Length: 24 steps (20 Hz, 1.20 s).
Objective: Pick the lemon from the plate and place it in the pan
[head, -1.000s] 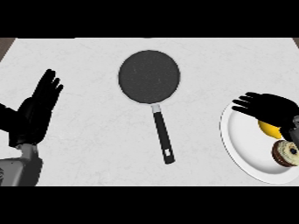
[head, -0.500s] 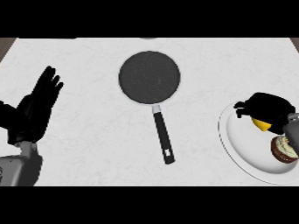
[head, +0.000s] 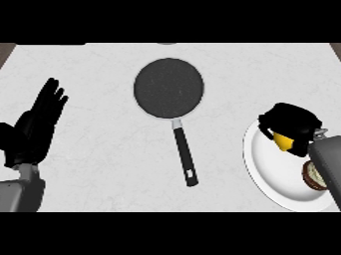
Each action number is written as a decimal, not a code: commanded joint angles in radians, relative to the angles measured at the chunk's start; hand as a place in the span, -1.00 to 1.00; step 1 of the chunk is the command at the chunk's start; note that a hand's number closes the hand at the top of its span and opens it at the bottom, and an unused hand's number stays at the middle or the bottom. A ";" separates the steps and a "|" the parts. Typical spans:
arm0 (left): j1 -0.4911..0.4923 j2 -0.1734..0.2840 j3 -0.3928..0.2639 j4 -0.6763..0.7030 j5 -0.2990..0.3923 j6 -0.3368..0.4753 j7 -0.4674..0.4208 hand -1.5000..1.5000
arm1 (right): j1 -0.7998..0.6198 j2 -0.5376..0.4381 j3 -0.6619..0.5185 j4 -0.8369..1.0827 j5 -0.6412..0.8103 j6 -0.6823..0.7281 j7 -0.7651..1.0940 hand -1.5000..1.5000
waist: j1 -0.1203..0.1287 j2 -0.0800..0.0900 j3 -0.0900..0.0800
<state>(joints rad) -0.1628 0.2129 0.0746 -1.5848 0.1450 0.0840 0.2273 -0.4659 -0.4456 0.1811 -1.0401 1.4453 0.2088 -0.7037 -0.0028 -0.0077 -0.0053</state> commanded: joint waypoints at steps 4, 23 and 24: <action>-0.007 -0.009 -0.015 0.010 -0.008 0.000 0.003 0.00 | -0.022 0.433 -0.020 -0.064 -0.060 0.114 0.444 1.00 | 0.028 -0.006 0.005; -0.124 -0.028 -0.060 0.053 -0.012 -0.023 0.042 0.00 | -0.583 0.445 0.332 -0.285 -0.329 -0.027 1.651 1.00 | 0.137 0.012 0.002; -0.100 -0.038 -0.080 0.066 -0.021 -0.035 0.014 0.00 | -0.605 0.445 0.378 -0.280 -0.368 -0.033 1.714 1.00 | 0.134 0.013 0.001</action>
<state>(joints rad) -0.2563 0.1727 0.0015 -1.5310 0.1295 0.0582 0.2470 -0.9642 -0.0017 0.4845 -1.3446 1.1681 0.2100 0.7949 0.1253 -0.0028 -0.0038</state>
